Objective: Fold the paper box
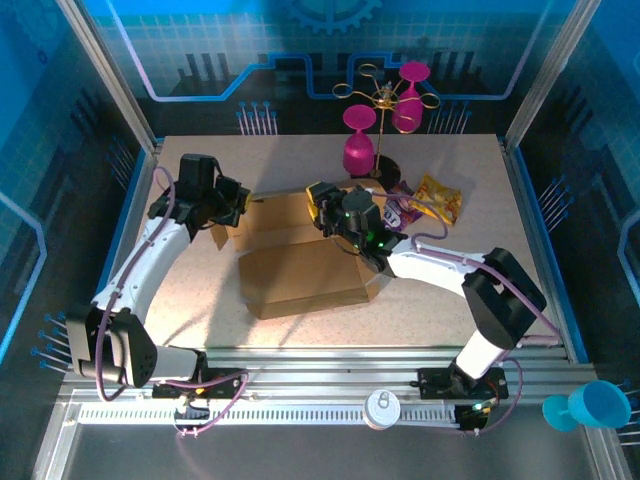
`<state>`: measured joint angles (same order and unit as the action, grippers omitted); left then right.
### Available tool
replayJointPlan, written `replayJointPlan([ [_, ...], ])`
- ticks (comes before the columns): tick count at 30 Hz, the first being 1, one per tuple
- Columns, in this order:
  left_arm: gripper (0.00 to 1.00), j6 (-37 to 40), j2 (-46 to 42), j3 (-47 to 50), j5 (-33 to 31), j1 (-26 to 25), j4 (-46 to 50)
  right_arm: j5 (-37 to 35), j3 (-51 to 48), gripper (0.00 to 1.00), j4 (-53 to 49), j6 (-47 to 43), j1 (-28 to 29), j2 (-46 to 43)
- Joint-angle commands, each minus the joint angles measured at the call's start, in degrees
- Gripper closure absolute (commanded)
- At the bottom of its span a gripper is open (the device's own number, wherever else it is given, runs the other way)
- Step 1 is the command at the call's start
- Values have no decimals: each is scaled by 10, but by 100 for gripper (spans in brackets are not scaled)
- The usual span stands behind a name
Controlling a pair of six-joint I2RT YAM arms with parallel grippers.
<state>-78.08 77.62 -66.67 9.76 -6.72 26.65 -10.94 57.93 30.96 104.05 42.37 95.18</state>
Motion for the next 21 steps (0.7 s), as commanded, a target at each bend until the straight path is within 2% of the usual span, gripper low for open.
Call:
replayJointPlan([
  [1,100,-4,2,1,-9,-6,-10,-29,27,63,17,5,7,12],
  [9,100,-6,-1,3,-5,-11,-7,-39,41,73,12,11,5,33],
  [21,100,2,-16,5,-6,-15,3,-48,80,72,-46,9,6,49],
])
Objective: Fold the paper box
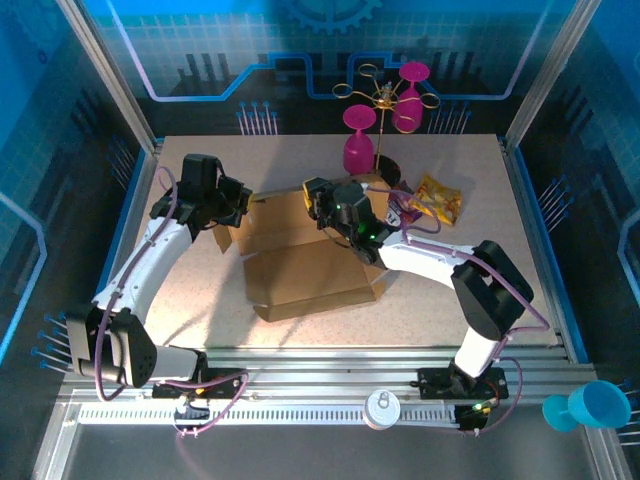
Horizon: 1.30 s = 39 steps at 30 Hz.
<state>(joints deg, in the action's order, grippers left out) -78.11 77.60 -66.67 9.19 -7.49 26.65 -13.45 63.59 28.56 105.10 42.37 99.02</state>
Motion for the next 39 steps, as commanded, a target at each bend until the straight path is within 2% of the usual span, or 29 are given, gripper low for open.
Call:
replayJointPlan([
  [1,100,3,-16,5,-1,-8,5,-26,27,71,-35,-1,8,10],
  [6,100,6,-21,7,-2,-10,8,-81,39,70,-104,-7,19,-7],
  [10,100,2,-25,13,-5,-14,2,-111,45,77,-106,14,25,-1],
  [17,100,1,-24,14,-4,-16,0,-131,62,82,-93,32,29,19],
  [19,100,2,-25,14,-3,-15,0,-133,65,87,-96,35,28,22],
  [21,100,7,-26,13,-1,-16,-4,-136,65,99,-103,41,28,19],
  [22,96,14,-26,10,-1,-14,1,-137,65,100,-112,45,28,14],
  [24,68,40,-30,-7,-4,-5,23,-140,66,100,-155,56,28,-7],
  [26,49,72,-36,-28,-6,14,52,-142,69,100,-194,69,27,-33],
  [29,38,122,-49,-57,-9,59,89,-148,75,100,-246,80,22,-73],
  [31,36,151,-55,-75,-17,89,111,-150,82,100,-283,85,19,-94],
  [34,36,174,-58,-75,-15,136,120,-155,87,100,-310,93,15,-117],
  [36,39,159,-50,-36,13,171,98,-157,91,100,-317,91,13,-127],
  [37,43,140,-43,-6,42,191,77,-154,92,100,-317,93,9,-130],
  [39,56,101,-18,67,115,220,-15,-146,95,100,-320,93,3,-135],
])
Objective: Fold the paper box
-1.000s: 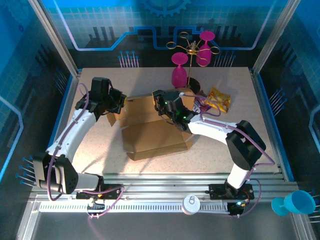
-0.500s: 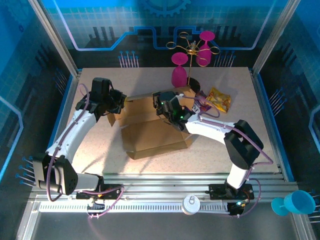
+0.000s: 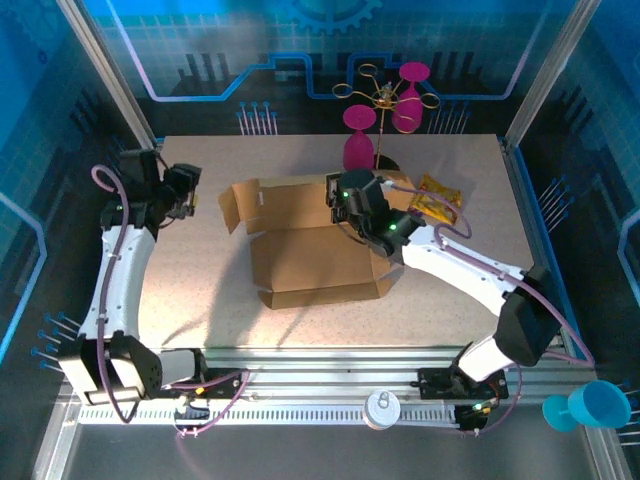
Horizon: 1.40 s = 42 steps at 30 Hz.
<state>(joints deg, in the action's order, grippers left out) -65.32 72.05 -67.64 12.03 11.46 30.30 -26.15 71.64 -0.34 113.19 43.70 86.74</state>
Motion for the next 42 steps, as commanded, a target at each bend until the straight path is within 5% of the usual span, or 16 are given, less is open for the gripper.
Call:
replayJointPlan([
  [1,63,-37,53,94,110,35,-81,-18,16,100,-31,11,-13,-15],
  [7,85,-52,173,126,213,6,-230,-5,8,100,-28,19,-26,-25],
  [18,95,-135,303,154,273,-64,-437,11,-7,100,10,29,-51,-17],
  [34,90,-245,256,279,246,-114,-682,24,-19,100,31,46,-86,-9],
  [42,74,-174,184,283,183,-129,-619,30,-28,100,28,53,-86,-10],
])
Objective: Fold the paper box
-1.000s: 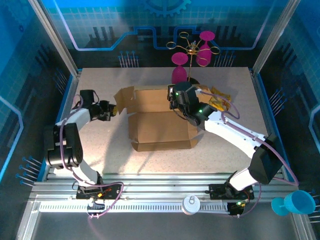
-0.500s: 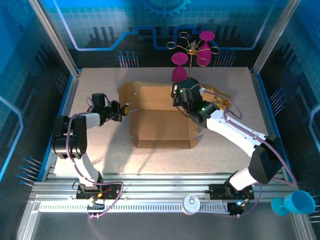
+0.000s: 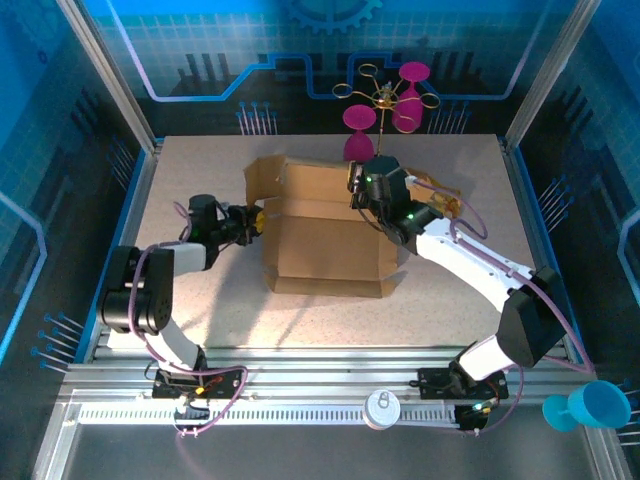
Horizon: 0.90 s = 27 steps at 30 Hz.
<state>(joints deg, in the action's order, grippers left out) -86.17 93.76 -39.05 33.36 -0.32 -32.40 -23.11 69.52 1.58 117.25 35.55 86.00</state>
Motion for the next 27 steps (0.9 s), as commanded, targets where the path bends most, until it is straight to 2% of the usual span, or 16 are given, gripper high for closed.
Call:
replayJointPlan([
  [1,71,43,-41,-2,-38,-15,22,-2,-7,100,8,13,-5,-3],
  [4,63,68,-61,7,-57,-30,42,-3,-7,100,10,15,-6,-1],
  [10,57,117,-87,11,-75,-50,80,0,-7,100,13,18,-6,0],
  [14,58,160,-84,-5,-74,-61,133,1,-8,100,13,18,-6,1],
  [18,68,182,-80,-4,-83,-74,134,3,-7,100,14,18,-5,1],
  [20,68,200,-82,-13,-88,-83,146,3,-9,100,14,17,-3,-1],
  [27,56,331,-94,-92,-143,-128,330,1,-15,100,12,19,2,-6],
])
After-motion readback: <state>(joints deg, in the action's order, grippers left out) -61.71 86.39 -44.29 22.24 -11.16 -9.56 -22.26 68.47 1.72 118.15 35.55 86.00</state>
